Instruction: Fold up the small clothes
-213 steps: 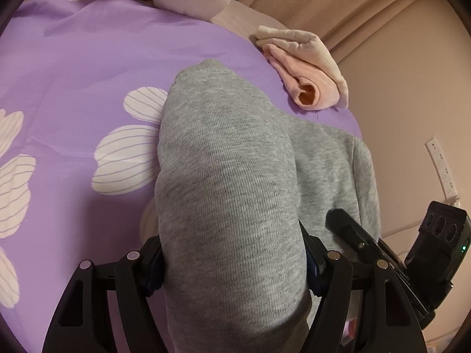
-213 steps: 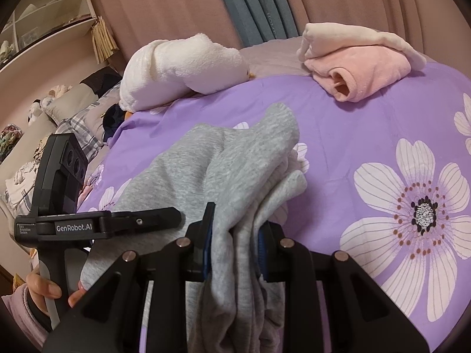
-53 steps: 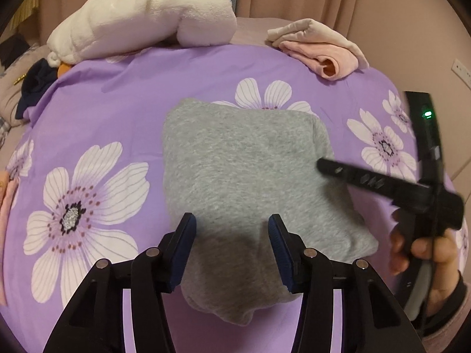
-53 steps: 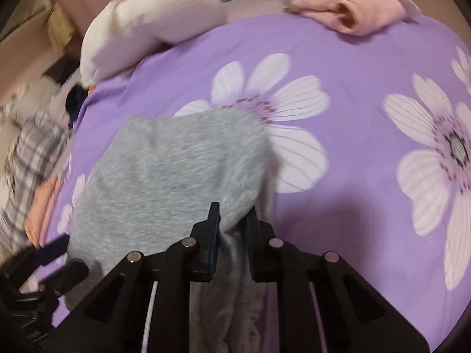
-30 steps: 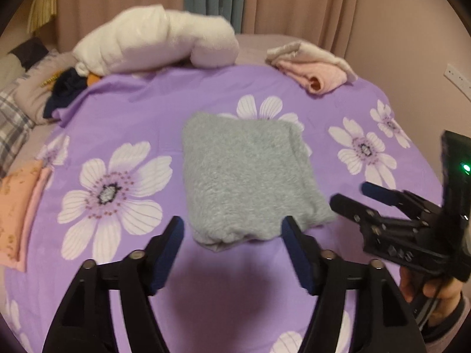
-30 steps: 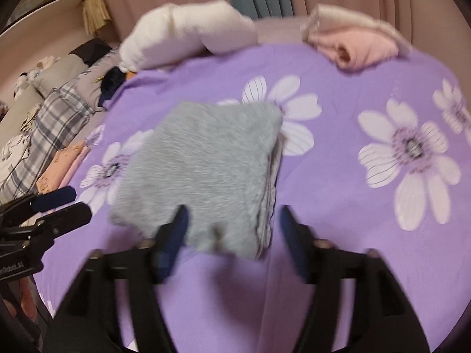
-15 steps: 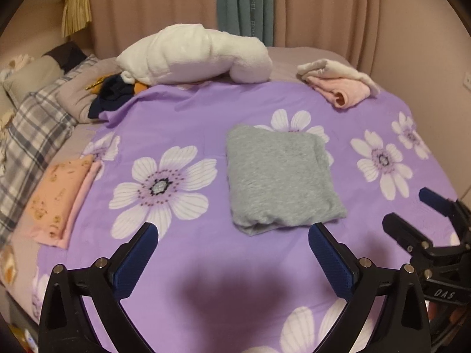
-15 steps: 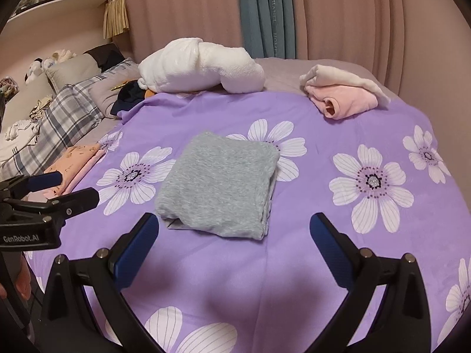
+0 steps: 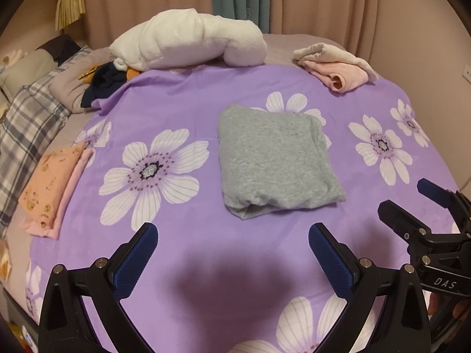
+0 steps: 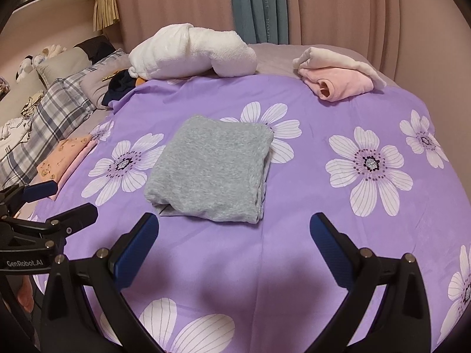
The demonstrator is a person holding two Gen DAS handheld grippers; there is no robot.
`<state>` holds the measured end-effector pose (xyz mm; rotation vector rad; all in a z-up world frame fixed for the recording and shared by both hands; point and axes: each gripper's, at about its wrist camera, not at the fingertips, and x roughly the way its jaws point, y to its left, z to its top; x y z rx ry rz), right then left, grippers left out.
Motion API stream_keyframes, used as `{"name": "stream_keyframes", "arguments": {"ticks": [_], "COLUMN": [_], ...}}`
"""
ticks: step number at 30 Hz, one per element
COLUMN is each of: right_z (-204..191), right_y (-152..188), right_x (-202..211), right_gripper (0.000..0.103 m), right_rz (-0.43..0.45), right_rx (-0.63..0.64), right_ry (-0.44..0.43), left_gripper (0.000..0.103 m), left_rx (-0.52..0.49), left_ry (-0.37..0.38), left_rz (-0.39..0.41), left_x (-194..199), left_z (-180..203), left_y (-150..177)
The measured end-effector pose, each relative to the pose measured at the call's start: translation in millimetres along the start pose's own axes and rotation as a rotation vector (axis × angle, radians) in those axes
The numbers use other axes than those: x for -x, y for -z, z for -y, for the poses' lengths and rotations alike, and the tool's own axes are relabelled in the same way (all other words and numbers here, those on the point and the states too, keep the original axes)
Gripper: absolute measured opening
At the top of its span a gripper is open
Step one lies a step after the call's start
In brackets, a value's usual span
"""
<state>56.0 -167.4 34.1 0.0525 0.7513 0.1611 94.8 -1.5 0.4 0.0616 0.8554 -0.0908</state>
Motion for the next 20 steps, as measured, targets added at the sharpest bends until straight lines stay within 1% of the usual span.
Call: {"name": "stream_keyframes", "arguments": {"ticks": [20], "right_z": [-5.0], "right_y": [2.8], "right_x": [-0.5], "right_gripper": [0.103], "right_rz": [-0.005], "right_rx": [-0.005], "right_ry": [-0.010], "left_gripper": [0.101], "left_rx": [0.007], "left_ry": [-0.006], "left_rz": [0.016], "left_x": [1.1], "left_z": [-4.3], "left_y": [-5.0]}}
